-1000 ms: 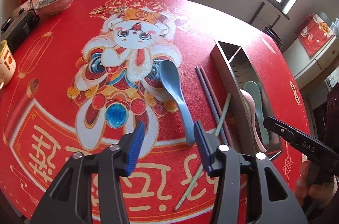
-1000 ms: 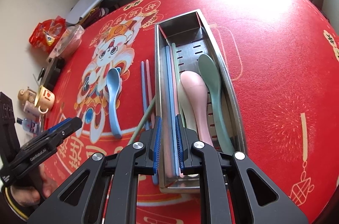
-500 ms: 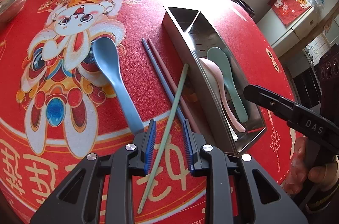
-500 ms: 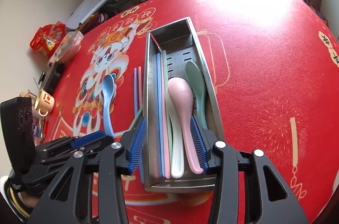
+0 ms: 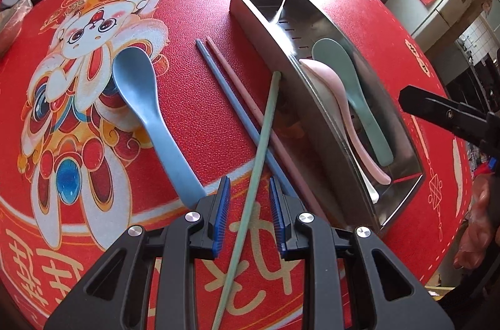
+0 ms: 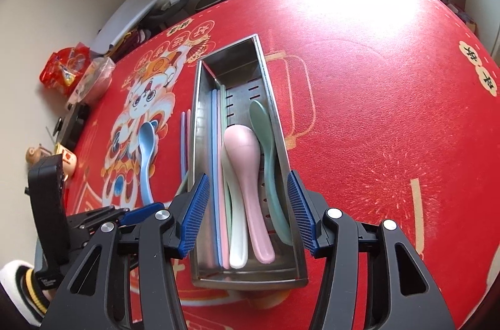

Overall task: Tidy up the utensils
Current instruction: 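Close the left tool on a pale green chopstick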

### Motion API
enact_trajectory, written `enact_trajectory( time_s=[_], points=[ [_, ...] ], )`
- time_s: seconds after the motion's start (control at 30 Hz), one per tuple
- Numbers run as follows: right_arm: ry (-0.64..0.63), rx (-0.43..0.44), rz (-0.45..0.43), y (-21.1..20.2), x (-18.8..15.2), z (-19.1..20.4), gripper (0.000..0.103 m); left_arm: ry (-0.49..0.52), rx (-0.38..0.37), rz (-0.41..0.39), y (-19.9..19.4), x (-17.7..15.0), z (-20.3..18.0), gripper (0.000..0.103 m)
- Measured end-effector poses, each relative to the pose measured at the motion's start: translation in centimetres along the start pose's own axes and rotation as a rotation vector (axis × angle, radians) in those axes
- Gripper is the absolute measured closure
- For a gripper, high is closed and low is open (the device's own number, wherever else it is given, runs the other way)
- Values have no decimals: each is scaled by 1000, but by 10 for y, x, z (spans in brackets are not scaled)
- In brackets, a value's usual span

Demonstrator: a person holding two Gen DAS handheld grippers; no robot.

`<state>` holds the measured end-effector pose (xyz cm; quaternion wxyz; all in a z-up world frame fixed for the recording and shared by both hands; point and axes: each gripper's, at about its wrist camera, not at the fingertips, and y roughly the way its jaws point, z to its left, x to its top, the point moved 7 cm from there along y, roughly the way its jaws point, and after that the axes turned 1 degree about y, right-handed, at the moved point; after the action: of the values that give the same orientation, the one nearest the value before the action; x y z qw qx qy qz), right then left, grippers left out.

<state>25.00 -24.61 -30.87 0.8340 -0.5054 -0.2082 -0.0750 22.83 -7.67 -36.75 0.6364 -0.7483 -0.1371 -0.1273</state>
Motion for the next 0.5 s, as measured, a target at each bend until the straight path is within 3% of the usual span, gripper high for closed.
enact_trajectory(
  time_s=[0.5],
  points=[
    [34, -14, 2, 0, -2, -9, 52, 60, 34, -25, 7, 9, -4, 83]
  ],
)
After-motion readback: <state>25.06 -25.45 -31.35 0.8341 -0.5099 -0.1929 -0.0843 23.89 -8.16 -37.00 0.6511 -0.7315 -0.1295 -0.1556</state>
